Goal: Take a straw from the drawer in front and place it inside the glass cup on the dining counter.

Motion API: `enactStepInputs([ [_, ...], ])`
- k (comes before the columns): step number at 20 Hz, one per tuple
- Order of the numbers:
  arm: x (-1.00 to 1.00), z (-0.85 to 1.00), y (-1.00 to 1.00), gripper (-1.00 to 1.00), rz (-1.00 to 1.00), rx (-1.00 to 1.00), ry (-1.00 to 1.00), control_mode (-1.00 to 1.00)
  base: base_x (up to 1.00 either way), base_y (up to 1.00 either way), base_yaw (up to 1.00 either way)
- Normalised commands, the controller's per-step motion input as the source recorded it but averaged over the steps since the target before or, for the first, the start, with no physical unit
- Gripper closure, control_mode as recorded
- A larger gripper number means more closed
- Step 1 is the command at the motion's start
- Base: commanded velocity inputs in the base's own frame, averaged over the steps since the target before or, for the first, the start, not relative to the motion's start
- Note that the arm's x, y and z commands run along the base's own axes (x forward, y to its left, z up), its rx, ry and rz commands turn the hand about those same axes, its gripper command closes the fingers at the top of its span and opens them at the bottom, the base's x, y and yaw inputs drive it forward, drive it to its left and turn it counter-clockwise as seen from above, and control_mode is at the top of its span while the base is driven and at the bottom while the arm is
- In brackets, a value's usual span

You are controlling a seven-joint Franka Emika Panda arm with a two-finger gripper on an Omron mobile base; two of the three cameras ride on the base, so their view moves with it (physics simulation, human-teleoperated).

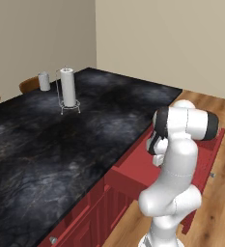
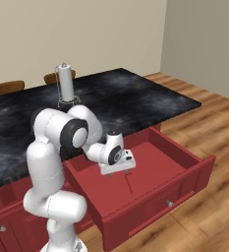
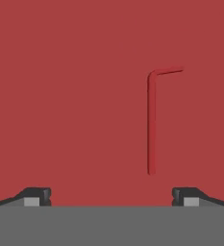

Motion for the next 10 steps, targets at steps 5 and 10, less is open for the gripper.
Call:
enactStepInputs([
  [5,0.37,-0.27,-0.10,-1.00,0.00,0.00,-0.02,-1.00,0.00,0.00,0.00],
  [10,0.28,-0.36,-0.17,-1.00,0.00,0.00,-0.01,-1.00,0.00,0.00,0.00],
])
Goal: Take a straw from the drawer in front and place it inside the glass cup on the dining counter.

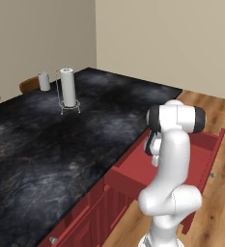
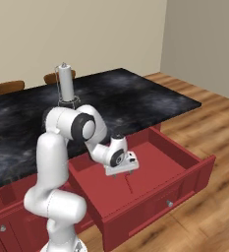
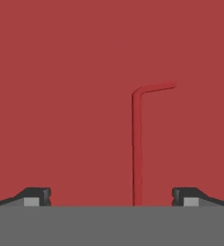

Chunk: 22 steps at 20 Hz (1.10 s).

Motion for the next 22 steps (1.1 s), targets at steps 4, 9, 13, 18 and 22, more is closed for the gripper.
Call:
enactStepInputs([
  [4,0.22,-0.38,-0.13,-1.00,0.01,0.00,0.00,-1.00,0.00,0.00,0.00],
  [9,0.18,-0.38,-0.13,-1.00,0.03,0.00,0.00,-1.00,0.00,0.00,0.00],
  [13,0.07,-0.33,-0.11,-1.00,0.04,0.00,0.00,-1.00,0.00,0.00,0.00],
  [18,0.04,-0.30,-0.04,-1.00,0.04,0.00,0.00,-1.00,0.00,0.00,0.00],
  [22,0.00,-0.32,0.00,-1.00,0.03,0.00,0.00,-1.00,0.00,0.00,0.00],
])
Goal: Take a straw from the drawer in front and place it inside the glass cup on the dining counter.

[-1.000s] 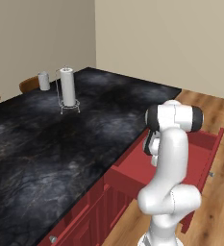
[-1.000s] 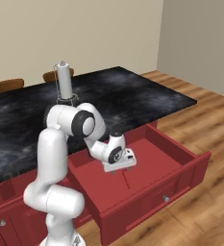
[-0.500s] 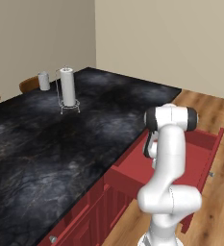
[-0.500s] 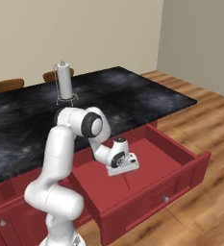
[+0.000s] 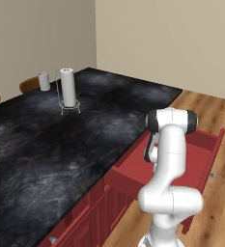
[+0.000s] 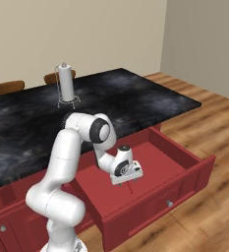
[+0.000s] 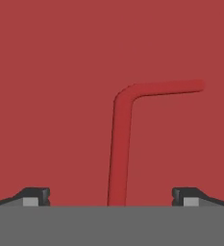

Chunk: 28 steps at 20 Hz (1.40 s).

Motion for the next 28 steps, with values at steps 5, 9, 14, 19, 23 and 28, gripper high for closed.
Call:
enactStepInputs([
  [5,0.00,-0.31,0.00,-1.00,0.02,0.00,0.00,-1.00,0.00,0.00,0.00],
  [9,0.00,-0.28,0.00,-1.00,0.01,0.00,0.00,-1.00,0.00,0.00,0.00],
  [14,-0.01,-0.24,0.00,1.00,0.00,0.00,0.00,-1.00,0.00,0.00,0.00],
  [19,-0.12,-0.20,0.00,1.00,0.00,0.00,0.00,-1.00,0.00,0.00,0.00],
  [23,-0.26,-0.16,0.00,1.00,0.00,0.00,0.00,-1.00,0.00,0.00,0.00],
  [28,-0.41,-0.02,0.00,1.00,0.00,0.00,-0.02,-1.00,0.00,0.00,0.00],
])
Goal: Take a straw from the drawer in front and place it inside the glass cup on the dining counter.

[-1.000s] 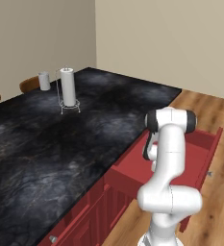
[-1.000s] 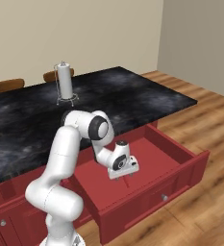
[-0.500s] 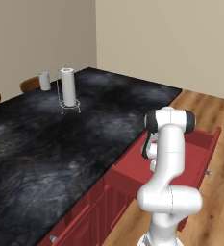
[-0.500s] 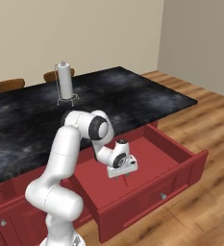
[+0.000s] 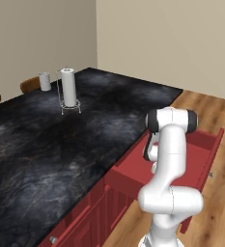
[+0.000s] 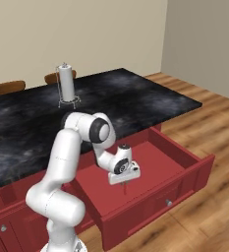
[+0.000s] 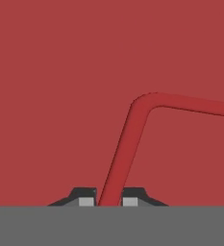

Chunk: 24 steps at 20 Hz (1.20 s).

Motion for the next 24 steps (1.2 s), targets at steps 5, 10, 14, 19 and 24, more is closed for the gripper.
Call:
enactStepInputs([
  [5,-0.41,0.38,0.00,1.00,0.00,0.00,-0.07,-1.00,0.00,0.00,0.00],
  [10,-0.40,0.87,0.00,1.00,0.00,0.00,-0.10,-1.00,0.00,0.00,0.00],
  [14,-0.37,1.00,0.00,1.00,0.00,0.00,-0.13,-1.00,0.00,0.00,0.00],
  [19,-0.23,1.00,0.00,1.00,0.00,0.00,-0.09,-1.00,0.00,0.00,0.00],
  [24,-0.29,1.00,0.00,1.00,0.00,0.00,-0.05,-1.00,0.00,0.00,0.00],
])
